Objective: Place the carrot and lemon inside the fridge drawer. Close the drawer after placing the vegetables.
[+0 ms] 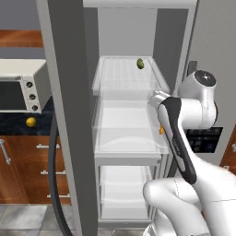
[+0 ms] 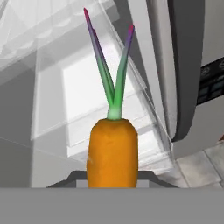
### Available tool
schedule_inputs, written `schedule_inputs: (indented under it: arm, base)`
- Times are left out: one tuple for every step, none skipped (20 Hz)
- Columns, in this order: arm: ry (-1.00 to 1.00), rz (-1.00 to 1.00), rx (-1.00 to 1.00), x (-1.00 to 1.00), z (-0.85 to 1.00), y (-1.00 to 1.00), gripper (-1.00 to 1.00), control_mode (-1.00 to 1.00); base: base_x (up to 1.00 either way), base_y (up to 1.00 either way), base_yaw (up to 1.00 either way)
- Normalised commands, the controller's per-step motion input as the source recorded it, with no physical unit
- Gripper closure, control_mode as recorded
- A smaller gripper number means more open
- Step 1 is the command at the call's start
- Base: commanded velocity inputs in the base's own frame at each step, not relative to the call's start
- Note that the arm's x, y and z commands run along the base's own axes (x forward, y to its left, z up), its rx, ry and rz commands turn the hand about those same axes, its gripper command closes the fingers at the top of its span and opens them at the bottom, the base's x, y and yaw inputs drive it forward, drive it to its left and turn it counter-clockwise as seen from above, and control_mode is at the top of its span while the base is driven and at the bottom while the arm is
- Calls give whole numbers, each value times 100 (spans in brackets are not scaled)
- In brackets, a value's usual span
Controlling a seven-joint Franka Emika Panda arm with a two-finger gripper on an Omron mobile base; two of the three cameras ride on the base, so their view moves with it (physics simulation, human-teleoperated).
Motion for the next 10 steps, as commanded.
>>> schedule_inputs:
  arm:
    - [1,0,0,96,0,16,100,-100]
    - [1,0,0,100,-5,0,100,-100]
    - [1,1,0,100,-14,0,100,-100]
    - [2,0,0,100,-20,0,100,-100]
    - [3,0,0,97,-21,0,100,-100]
    - [1,0,0,86,-28,0,100,-100]
    - [0,0,0,79,-36,2,100,-100]
    - [1,0,0,73,-38,10,100,-100]
    - [1,0,0,70,-39,14,100,-100]
    - [1,0,0,66,-44,17,100,-100]
  base:
    - [0,0,0]
    - [0,0,0]
    - [0,0,0]
    - [0,0,0]
    - [0,0,0]
    - [0,0,0]
    - [0,0,0]
    - [0,0,0]
    - [0,0,0]
    - [0,0,0]
